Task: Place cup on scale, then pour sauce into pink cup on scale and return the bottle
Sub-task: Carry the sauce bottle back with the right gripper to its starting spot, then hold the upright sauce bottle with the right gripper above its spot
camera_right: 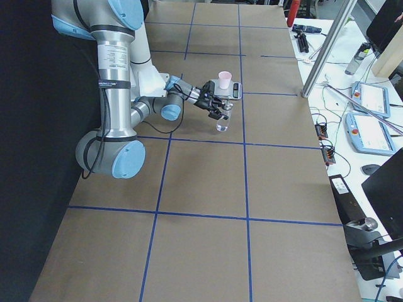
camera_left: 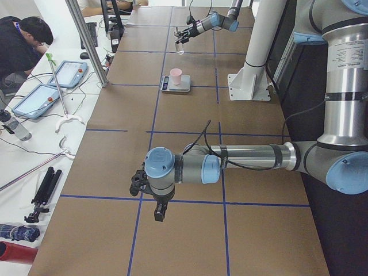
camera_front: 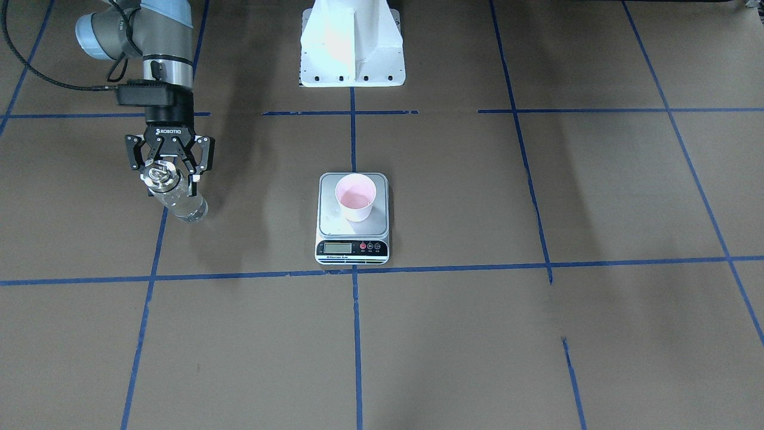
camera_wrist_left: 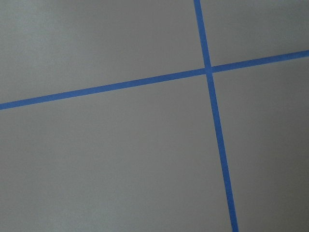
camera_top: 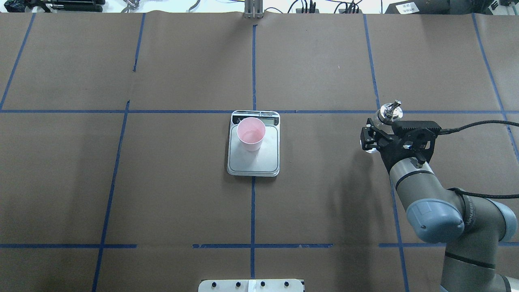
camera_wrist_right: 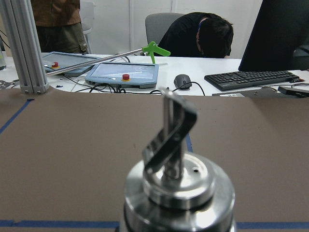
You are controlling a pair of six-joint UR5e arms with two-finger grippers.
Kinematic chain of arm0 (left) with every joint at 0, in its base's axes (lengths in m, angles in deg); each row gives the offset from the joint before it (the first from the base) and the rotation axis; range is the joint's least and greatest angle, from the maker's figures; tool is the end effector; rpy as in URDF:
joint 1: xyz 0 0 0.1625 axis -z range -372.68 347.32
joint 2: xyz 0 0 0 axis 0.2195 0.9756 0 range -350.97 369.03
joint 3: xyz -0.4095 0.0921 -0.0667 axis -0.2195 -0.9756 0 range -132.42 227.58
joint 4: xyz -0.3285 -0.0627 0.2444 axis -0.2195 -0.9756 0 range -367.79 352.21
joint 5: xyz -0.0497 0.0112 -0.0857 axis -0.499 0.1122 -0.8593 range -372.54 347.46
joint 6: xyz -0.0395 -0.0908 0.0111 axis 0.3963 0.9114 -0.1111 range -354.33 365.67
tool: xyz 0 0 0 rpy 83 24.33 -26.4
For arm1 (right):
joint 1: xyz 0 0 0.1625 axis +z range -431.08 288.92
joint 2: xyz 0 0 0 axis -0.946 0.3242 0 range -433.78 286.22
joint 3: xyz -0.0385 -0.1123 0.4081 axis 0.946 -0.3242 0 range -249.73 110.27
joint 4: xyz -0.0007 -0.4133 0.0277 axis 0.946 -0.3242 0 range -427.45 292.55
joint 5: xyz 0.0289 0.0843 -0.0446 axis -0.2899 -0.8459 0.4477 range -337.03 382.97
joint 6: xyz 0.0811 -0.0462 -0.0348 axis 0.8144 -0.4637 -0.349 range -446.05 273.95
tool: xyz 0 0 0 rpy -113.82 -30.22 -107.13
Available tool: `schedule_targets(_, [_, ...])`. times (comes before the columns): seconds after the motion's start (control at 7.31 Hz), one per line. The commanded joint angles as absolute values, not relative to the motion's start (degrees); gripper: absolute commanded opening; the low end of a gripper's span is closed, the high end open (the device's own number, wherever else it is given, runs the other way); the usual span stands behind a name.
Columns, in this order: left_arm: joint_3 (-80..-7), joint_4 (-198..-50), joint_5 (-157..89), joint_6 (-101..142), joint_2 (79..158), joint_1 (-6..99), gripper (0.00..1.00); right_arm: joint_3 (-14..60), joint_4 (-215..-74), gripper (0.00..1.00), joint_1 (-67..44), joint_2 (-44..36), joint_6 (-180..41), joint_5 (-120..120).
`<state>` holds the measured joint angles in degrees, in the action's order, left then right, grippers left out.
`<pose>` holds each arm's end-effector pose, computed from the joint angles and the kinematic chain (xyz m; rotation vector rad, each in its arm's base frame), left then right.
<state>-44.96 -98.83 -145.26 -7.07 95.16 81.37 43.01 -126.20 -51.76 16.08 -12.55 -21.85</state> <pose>-0.0982 -0.4569 0.6694 0.1043 0.7389 0.1425 -0.3833 -0.3505 0.3954 0.9691 -0.6278 0.4156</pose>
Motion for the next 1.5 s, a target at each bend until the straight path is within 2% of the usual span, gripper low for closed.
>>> schedule_targets(0.0, [-45.05, -98.85, -145.26, -7.08, 95.16, 81.37, 1.00, 42.77, -126.16, 0.00, -52.01, 16.66, -10.99, -21.42])
schedule_targets(0.68, [-45.31, -98.94, -145.26, -7.08, 95.25, 80.84, 1.00, 39.35, -126.07, 0.00, -52.10, 16.31, -9.77, -19.74])
schedule_targets(1.37, [-45.32, -98.94, -145.34, -7.08, 95.51, 80.84, 1.00, 39.08, -126.07, 0.00, -52.89, 16.40, -9.76, -19.83])
